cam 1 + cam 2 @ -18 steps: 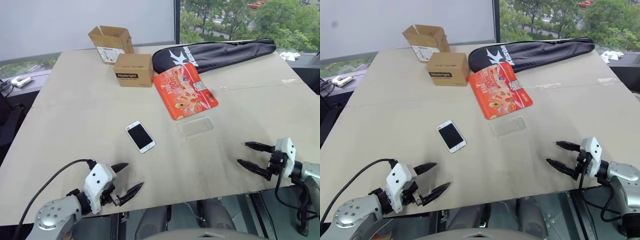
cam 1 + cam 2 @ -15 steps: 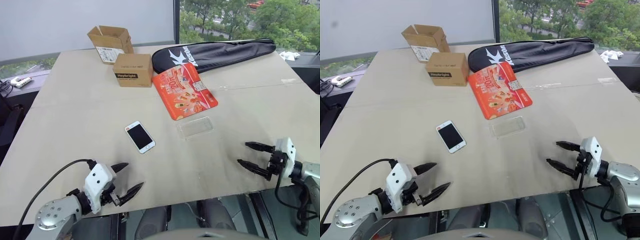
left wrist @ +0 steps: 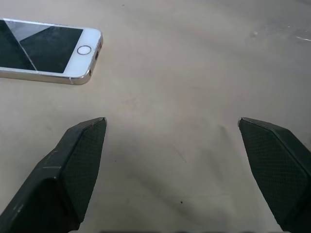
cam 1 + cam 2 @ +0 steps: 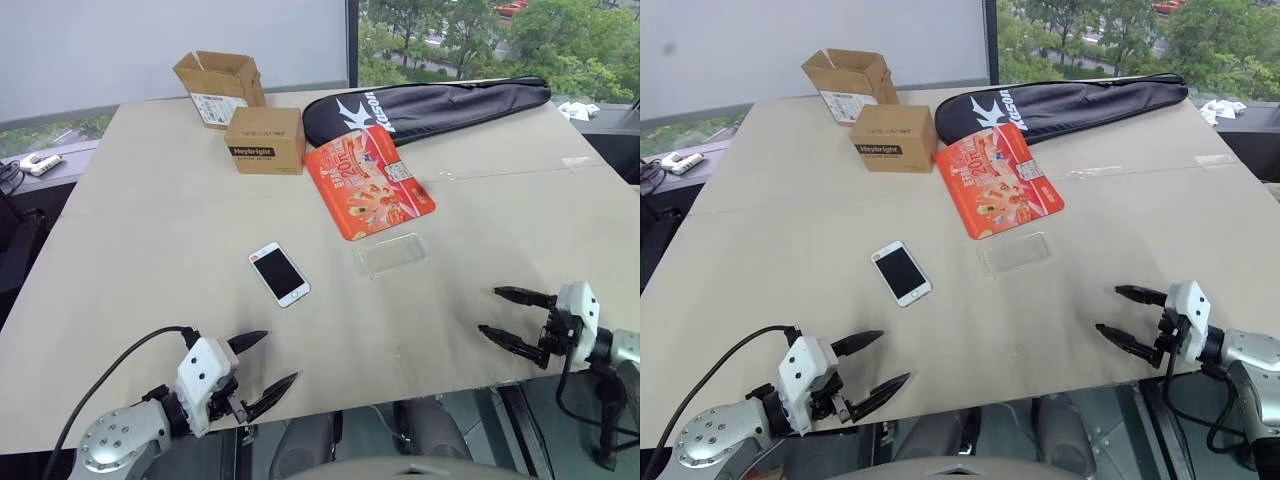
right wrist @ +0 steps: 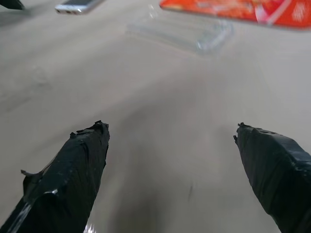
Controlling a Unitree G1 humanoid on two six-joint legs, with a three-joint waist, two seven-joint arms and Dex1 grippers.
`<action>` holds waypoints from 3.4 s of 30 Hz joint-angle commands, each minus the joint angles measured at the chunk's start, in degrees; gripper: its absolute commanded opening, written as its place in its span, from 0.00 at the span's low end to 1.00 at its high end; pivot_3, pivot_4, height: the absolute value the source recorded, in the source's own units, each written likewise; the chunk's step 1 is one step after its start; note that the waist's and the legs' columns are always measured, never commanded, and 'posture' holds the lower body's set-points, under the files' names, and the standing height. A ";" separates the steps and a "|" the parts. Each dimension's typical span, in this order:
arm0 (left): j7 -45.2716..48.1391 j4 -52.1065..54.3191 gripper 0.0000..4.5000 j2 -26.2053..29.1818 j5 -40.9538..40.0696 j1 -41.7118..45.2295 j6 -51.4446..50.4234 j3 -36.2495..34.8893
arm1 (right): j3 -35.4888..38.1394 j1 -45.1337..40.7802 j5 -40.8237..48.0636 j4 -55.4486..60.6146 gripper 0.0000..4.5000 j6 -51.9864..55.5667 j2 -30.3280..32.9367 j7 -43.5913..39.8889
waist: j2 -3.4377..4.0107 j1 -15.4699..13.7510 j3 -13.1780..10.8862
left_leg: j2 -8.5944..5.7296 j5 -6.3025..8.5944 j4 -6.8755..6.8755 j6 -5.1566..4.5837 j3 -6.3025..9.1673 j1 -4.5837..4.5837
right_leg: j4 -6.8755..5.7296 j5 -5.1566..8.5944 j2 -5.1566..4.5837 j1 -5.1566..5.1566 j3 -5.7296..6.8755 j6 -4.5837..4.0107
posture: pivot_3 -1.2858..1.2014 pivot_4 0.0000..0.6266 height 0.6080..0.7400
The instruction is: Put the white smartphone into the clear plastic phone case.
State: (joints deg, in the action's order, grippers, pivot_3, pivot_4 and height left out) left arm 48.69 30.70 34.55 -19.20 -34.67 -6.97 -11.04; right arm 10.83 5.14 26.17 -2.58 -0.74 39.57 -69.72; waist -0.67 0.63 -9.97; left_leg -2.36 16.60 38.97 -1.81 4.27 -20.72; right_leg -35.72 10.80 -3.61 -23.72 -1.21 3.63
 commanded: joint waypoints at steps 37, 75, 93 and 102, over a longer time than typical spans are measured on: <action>15.49 -3.69 1.00 8.10 -12.33 5.57 1.34 -11.01 | -30.54 -36.76 -20.00 -8.79 0.02 18.36 -5.30 -4.52 | -0.04 0.10 -0.19 | 0.06 0.02 -0.66 0.08 -0.05 -0.18 | 0.32 -0.19 -0.08 -0.46 0.38 -0.31 | 0.52 0.24 1.00; 15.77 -12.62 1.00 9.11 -6.95 12.91 3.25 -8.75 | -20.53 -23.24 -1.87 28.12 1.00 30.71 -0.45 4.80 | -0.05 -0.22 -0.23 | 0.10 0.03 -0.65 0.09 0.03 -0.26 | 0.37 -0.17 -0.16 -0.49 0.52 -0.26 | 0.52 0.24 1.00; -39.63 19.52 1.00 -14.13 -4.64 27.89 -51.45 2.95 | -15.93 -20.82 -0.50 29.96 1.00 30.38 -5.21 15.48 | -0.20 -0.68 -0.19 | -0.12 0.02 -0.61 0.14 0.15 -0.49 | 0.28 -0.35 -0.27 -0.67 0.53 -0.04 | 0.52 0.24 1.00; -53.60 21.74 1.00 -23.78 2.02 37.92 -80.97 2.43 | -14.52 -18.59 1.21 29.84 1.00 29.62 0.07 12.00 | -0.24 -0.38 -0.21 | -0.19 -0.07 -0.59 0.25 0.16 -0.23 | 0.02 -0.31 -0.09 -0.55 0.46 -0.02 | 0.52 0.24 1.00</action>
State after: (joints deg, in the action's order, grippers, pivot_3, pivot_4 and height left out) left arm -2.70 51.60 11.92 -19.22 2.21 -84.06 -7.90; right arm -5.09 -12.85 26.44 25.47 29.81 39.20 -57.37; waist -0.91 0.24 -10.17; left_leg -2.54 16.53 38.39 -1.56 4.46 -20.85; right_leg -35.71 10.55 -3.70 -24.16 -0.72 3.70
